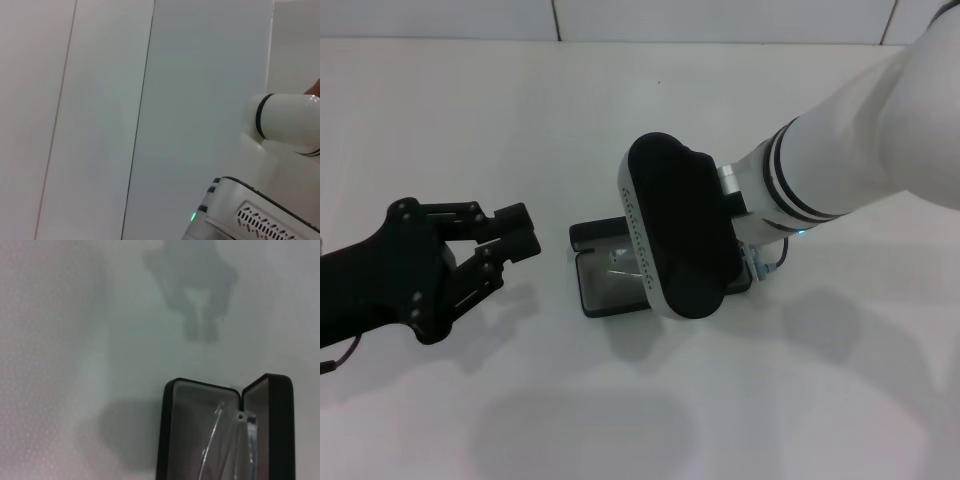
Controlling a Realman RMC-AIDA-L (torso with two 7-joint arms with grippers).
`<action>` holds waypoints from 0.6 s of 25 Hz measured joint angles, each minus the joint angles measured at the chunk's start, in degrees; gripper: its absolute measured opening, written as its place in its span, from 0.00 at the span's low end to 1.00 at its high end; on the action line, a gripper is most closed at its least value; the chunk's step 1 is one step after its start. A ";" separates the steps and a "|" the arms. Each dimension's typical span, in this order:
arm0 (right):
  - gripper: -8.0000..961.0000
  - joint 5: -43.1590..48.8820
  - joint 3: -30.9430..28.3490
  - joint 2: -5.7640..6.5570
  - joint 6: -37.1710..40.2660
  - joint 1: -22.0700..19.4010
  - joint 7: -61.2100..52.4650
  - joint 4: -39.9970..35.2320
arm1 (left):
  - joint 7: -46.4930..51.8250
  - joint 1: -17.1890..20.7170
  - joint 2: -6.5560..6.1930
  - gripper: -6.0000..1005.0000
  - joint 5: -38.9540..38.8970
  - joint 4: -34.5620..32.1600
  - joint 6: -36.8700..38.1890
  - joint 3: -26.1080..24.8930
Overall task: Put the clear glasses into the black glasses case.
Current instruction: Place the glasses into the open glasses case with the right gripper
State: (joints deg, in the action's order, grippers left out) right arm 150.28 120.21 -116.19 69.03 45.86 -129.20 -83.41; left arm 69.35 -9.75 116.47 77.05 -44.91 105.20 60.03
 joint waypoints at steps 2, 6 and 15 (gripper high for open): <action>0.07 0.01 0.02 0.00 -0.04 0.00 0.00 0.00 | 0.00 0.00 0.04 0.18 0.09 0.00 0.00 0.00; 0.07 0.01 0.02 0.00 -0.05 0.00 0.00 0.00 | 0.00 0.00 0.09 0.18 0.16 0.00 0.00 0.00; 0.07 0.20 0.06 0.00 -1.03 0.00 0.00 0.00 | 0.00 0.00 0.08 0.18 0.16 0.00 0.00 0.00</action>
State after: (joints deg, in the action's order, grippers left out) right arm 150.48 120.27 -116.19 68.00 45.86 -129.20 -83.40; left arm 69.35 -9.75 116.54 77.21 -44.91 105.20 60.03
